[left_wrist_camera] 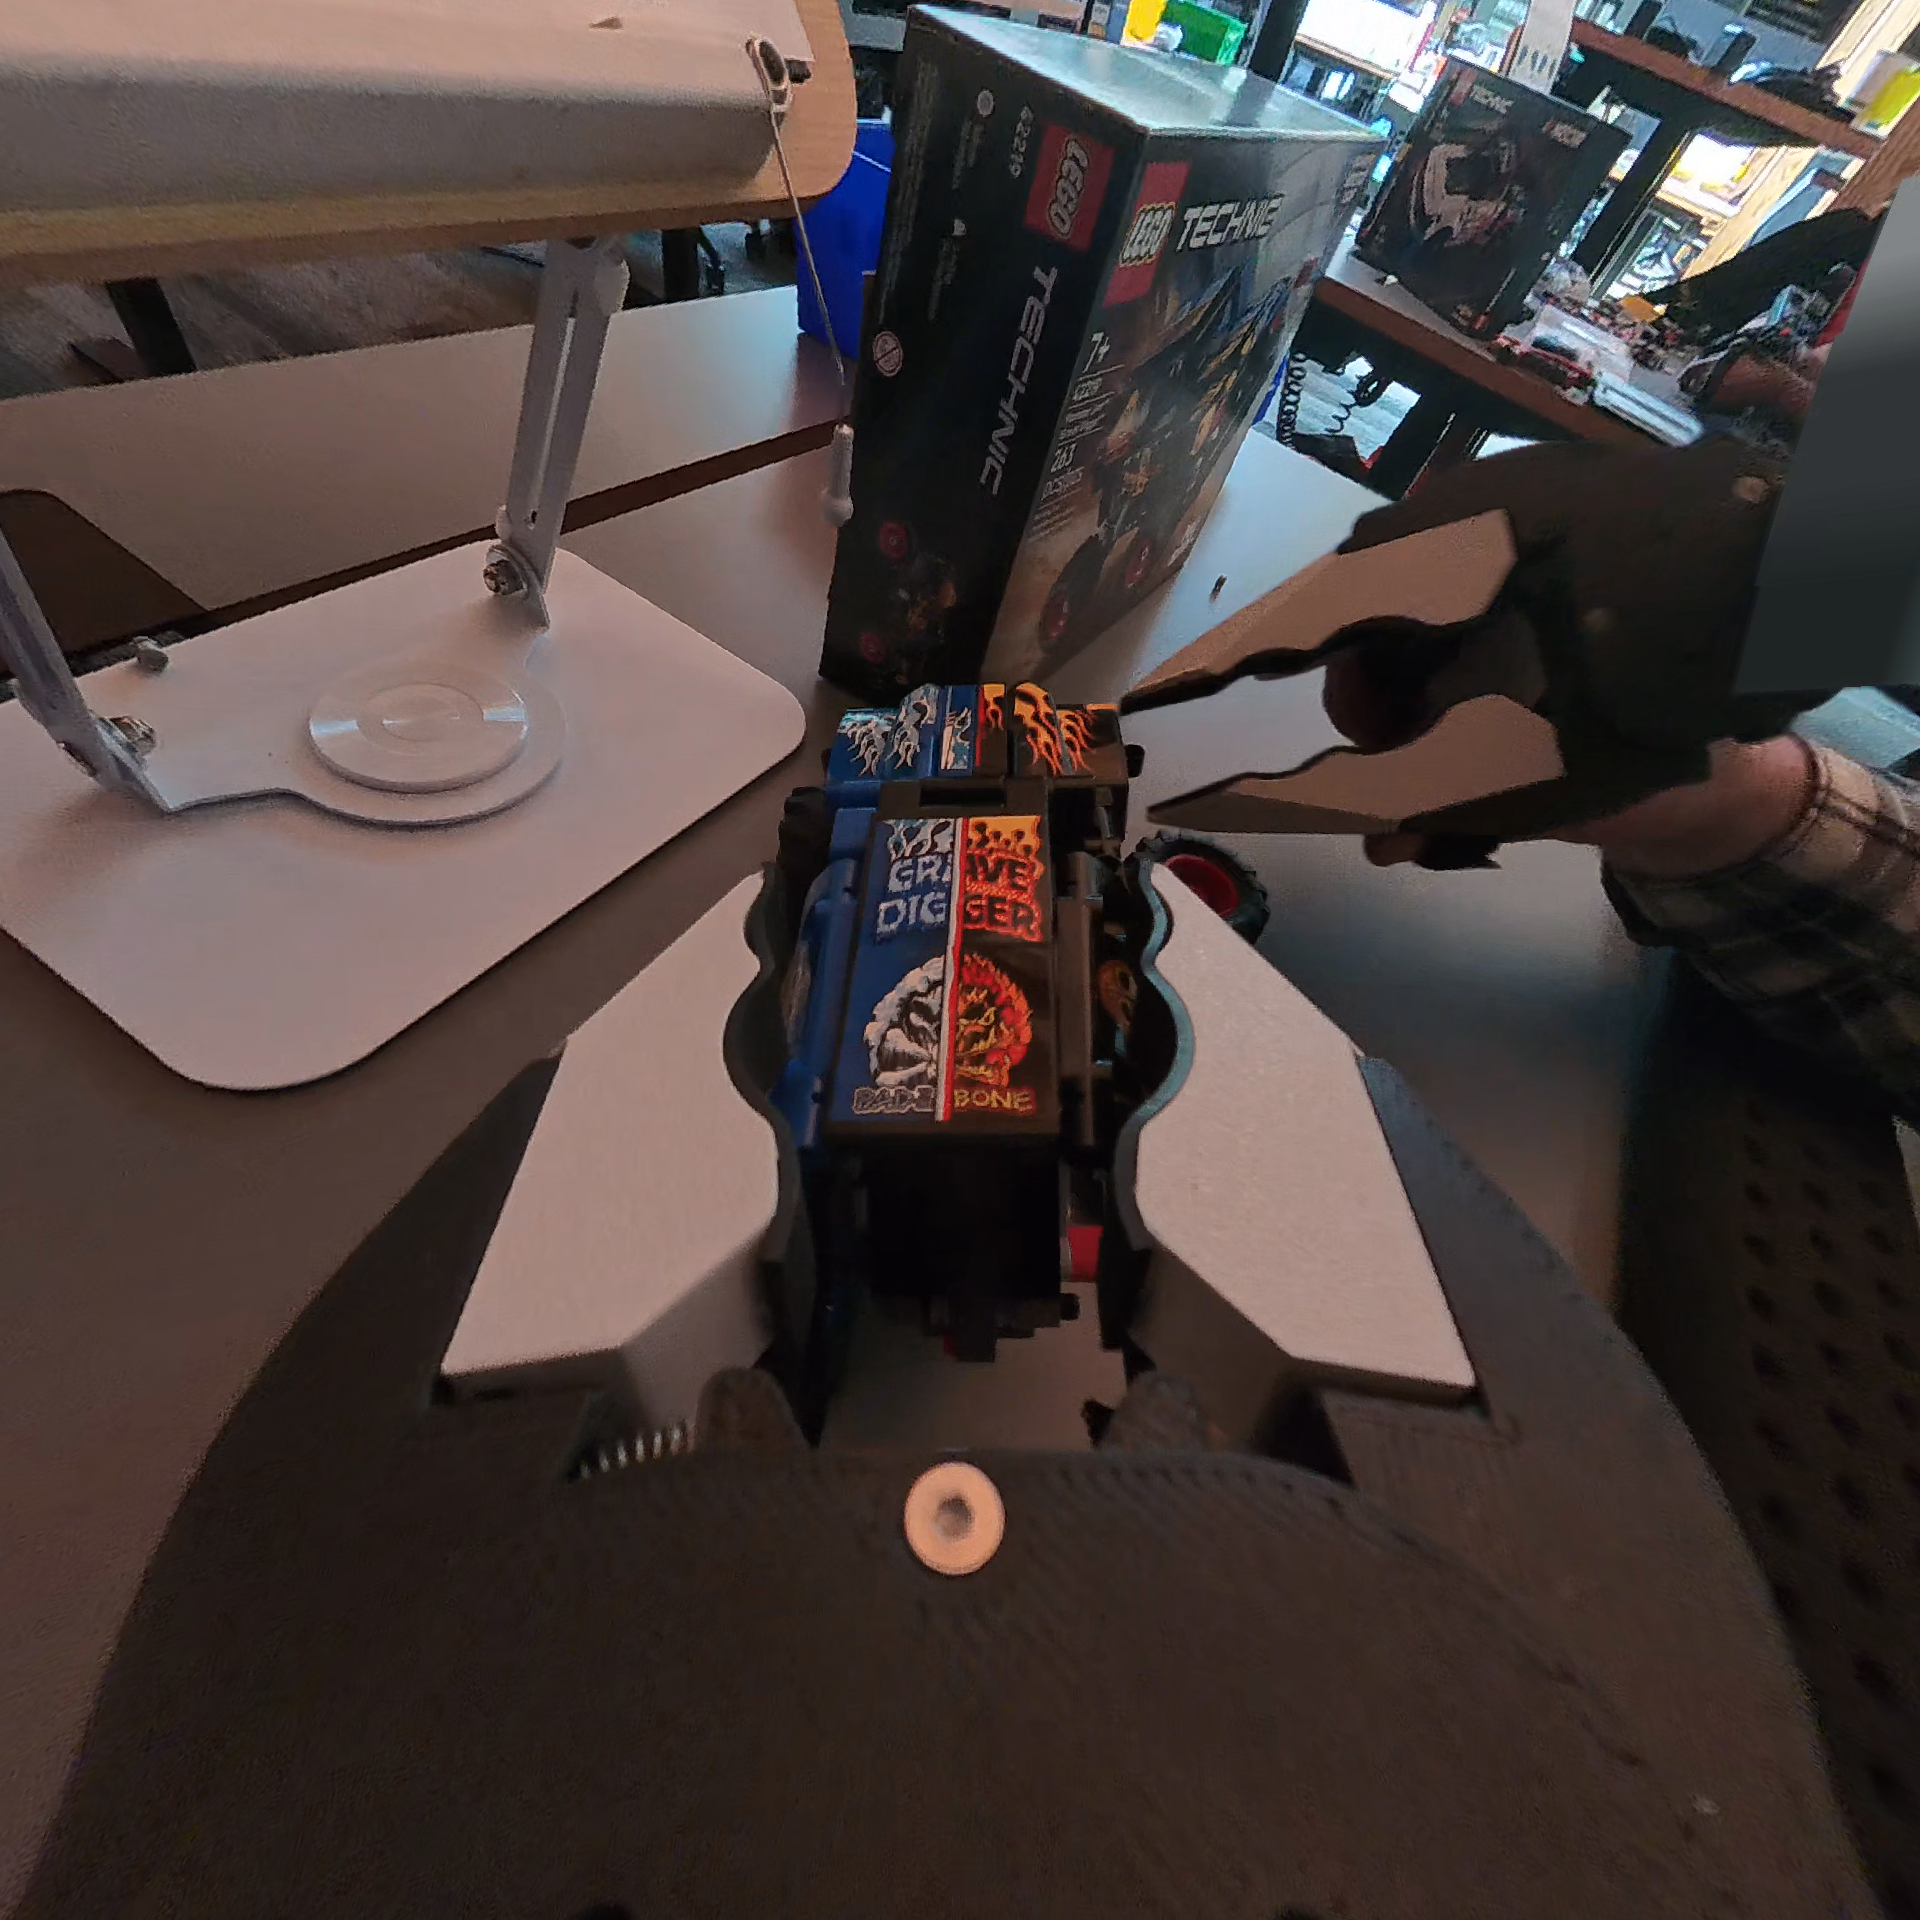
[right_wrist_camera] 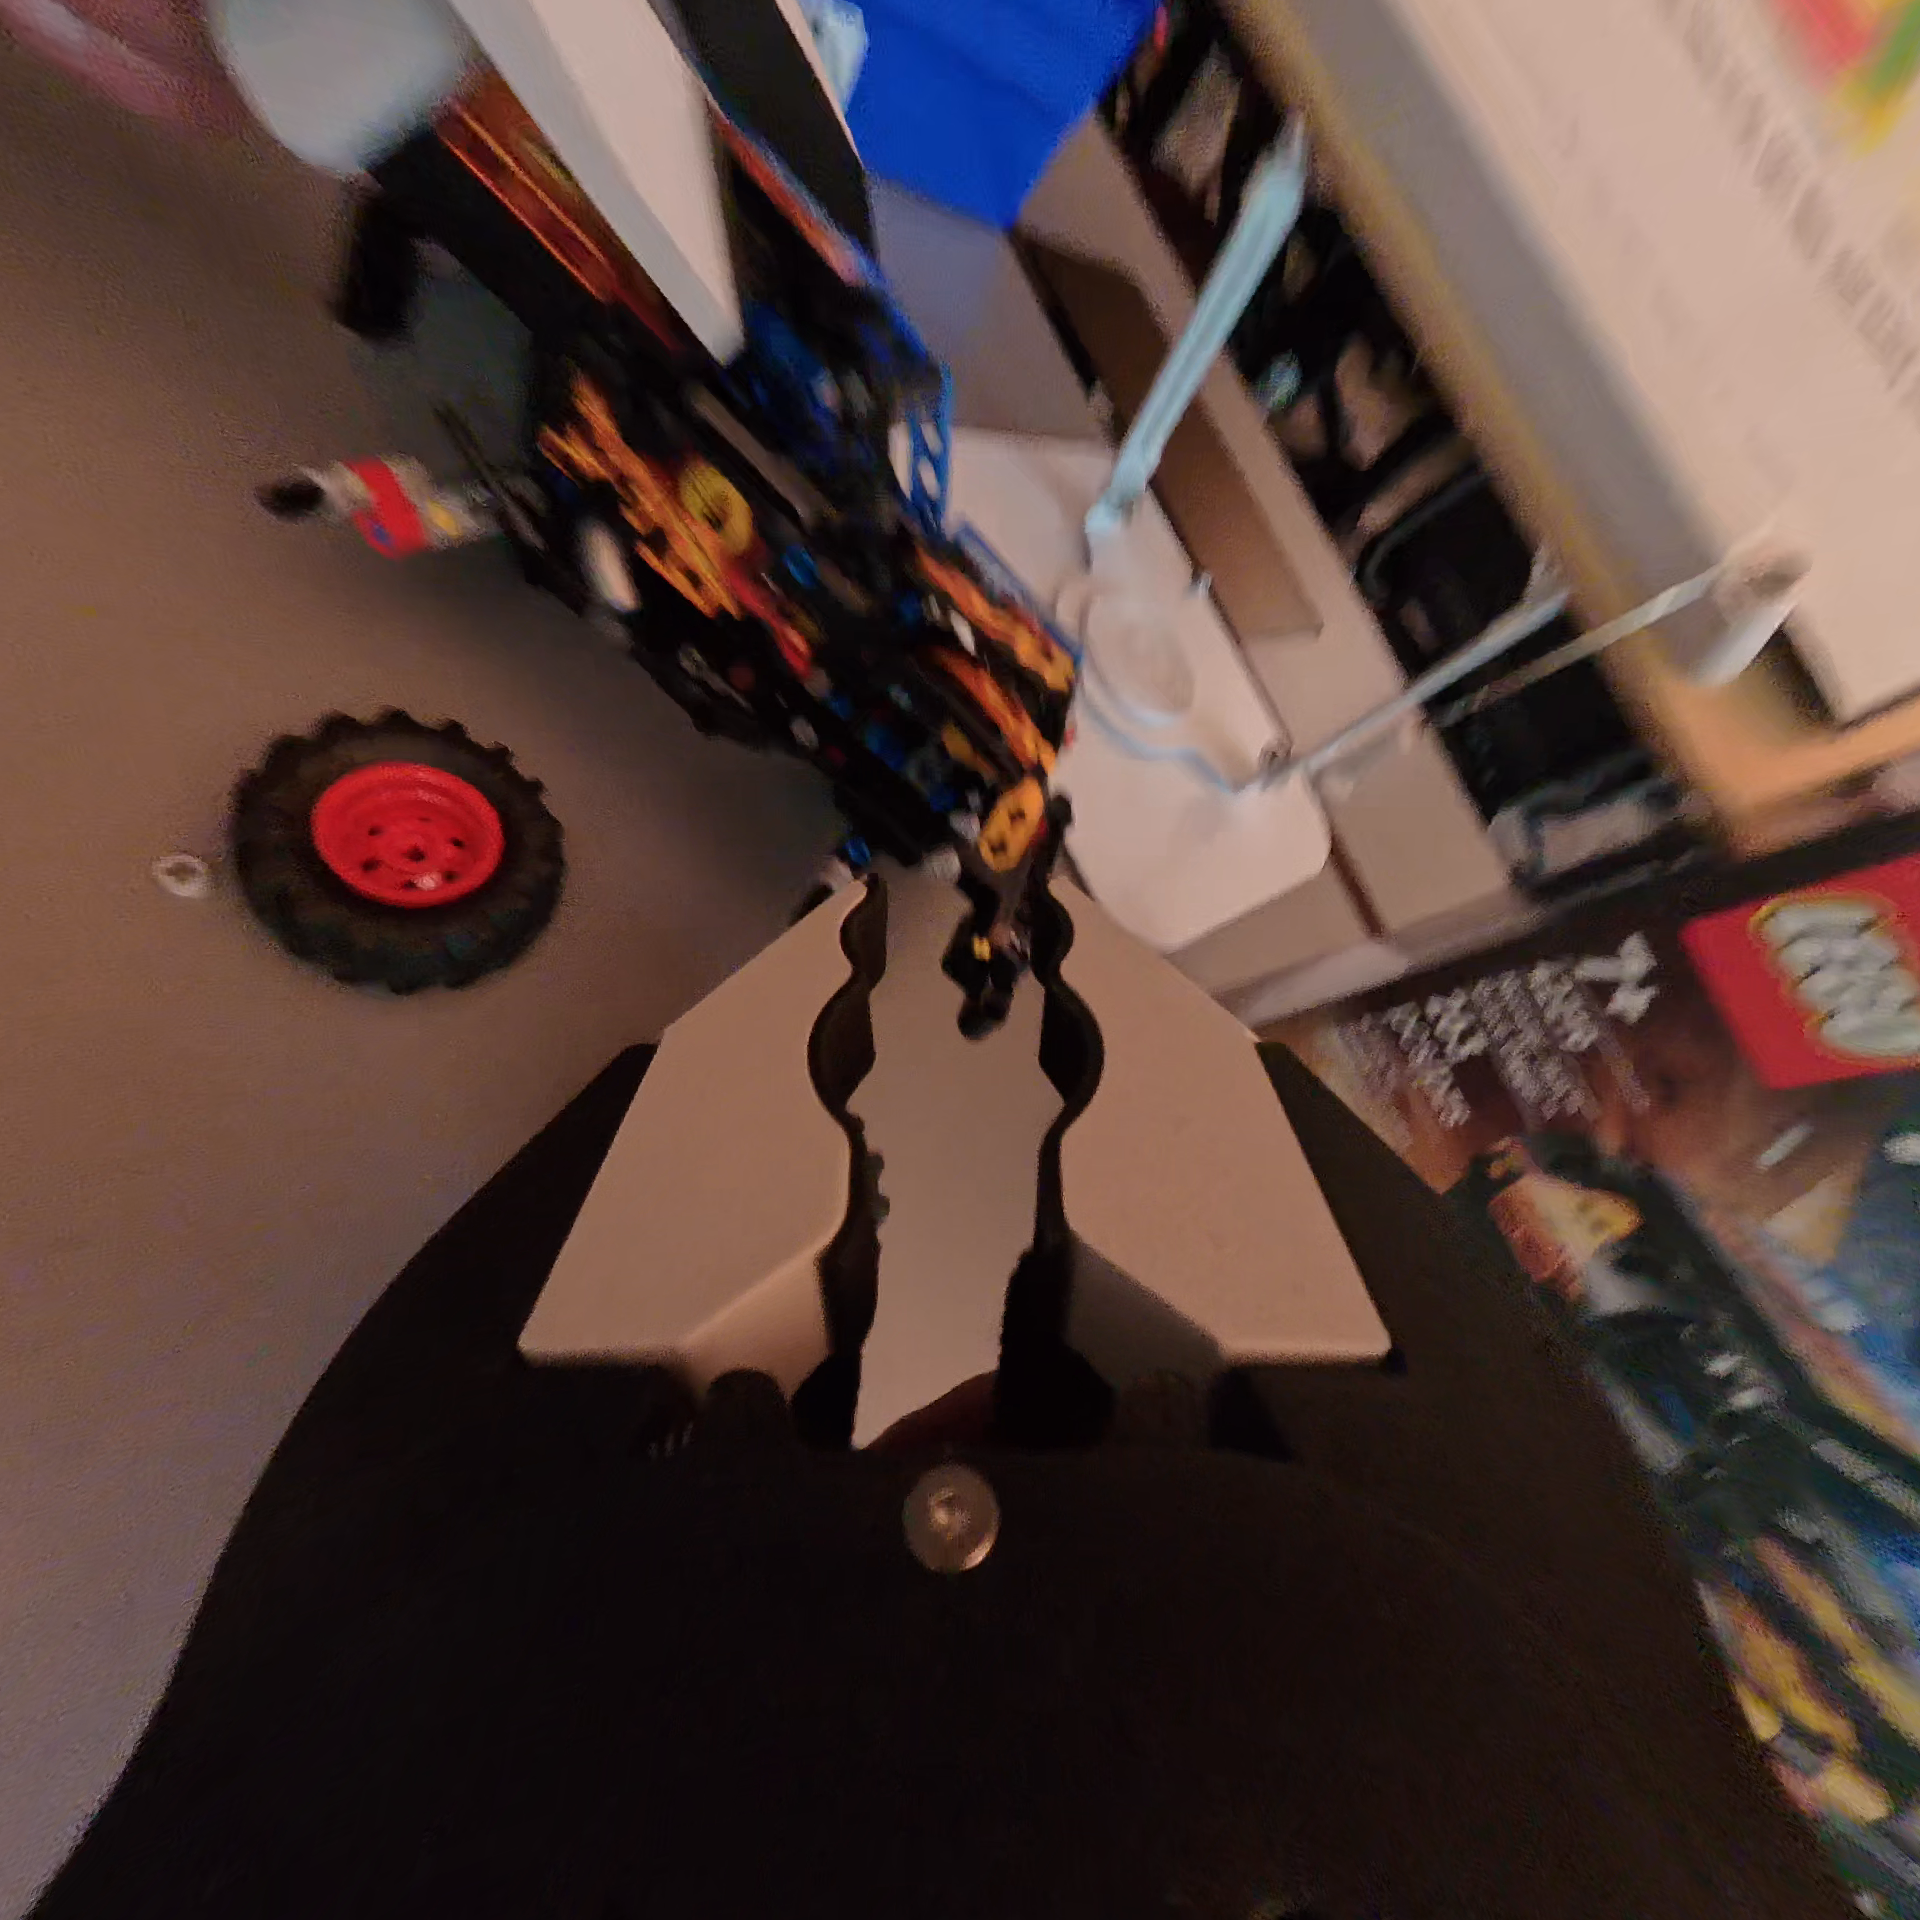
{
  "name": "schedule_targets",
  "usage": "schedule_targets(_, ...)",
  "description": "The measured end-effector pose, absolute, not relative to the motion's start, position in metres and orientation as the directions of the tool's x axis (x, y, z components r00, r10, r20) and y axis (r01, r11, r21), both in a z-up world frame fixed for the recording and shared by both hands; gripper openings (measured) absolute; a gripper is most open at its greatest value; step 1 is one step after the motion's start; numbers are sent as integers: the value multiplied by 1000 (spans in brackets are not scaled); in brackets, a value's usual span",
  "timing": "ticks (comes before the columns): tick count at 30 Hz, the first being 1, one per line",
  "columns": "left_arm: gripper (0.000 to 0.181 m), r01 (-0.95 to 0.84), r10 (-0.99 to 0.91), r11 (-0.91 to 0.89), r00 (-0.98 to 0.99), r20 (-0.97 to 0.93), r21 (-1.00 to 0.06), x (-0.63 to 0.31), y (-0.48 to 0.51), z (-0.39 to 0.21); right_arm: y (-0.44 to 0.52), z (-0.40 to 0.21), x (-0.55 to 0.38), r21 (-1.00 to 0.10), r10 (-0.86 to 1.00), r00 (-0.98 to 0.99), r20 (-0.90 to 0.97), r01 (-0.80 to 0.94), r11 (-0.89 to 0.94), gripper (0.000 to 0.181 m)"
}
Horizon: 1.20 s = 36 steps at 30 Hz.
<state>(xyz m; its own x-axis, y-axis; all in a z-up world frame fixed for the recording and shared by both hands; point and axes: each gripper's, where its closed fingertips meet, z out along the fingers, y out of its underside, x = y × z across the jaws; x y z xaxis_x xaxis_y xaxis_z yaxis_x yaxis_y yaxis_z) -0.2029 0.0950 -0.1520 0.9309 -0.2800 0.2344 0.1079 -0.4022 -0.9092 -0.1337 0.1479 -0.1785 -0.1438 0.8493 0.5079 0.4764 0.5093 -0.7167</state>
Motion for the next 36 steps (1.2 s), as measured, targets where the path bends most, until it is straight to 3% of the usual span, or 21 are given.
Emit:
schedule_targets(3, 63, 135, -286, -406, 920, 266, -904, -201, 97, -153, 121, -160, -140, -678, 761, -177, 624, 363, 640, 30)
schedule_targets(8, 64, 186, -284, -395, 907, 312, -900, -203, 99, -152, 95, -169, -165, -478, 550, -232, 802, 303, 825, 38)
schedule_targets(14, 65, 203, -293, -392, 897, 330, -897, -204, 100, -154, 91, -173, -175, -340, 407, -238, 882, 279, 898, 36)
schedule_targets(15, 65, 198, -304, -397, 893, 332, -896, -201, 99, -155, 91, -170, -174, -318, 384, -234, 893, 272, 908, 22)
schedule_targets(19, 66, 202, -300, -394, 894, 334, -896, -201, 102, -155, 95, -169, -174, -306, 371, -233, 899, 272, 912, 23)
schedule_targets(22, 67, 196, -312, -396, 890, 332, -897, -197, 104, -157, 95, -173, -178, -187, 254, -231, 939, 276, 943, 23)
schedule_targets(31, 68, 167, -325, -362, 899, 292, -917, -193, 108, -159, 98, -176, -172, -275, 335, -205, 920, 273, 922, 22)
schedule_targets(34, 68, 137, -349, -369, 896, 273, -919, -187, 109, -162, 99, -180, -166, -127, 191, -186, 964, 310, 942, 21)
schedule_targets(36, 68, 128, -360, -368, 894, 268, -921, -182, 111, -164, 100, -181, -161, -139, 201, -176, 964, 312, 940, 21)
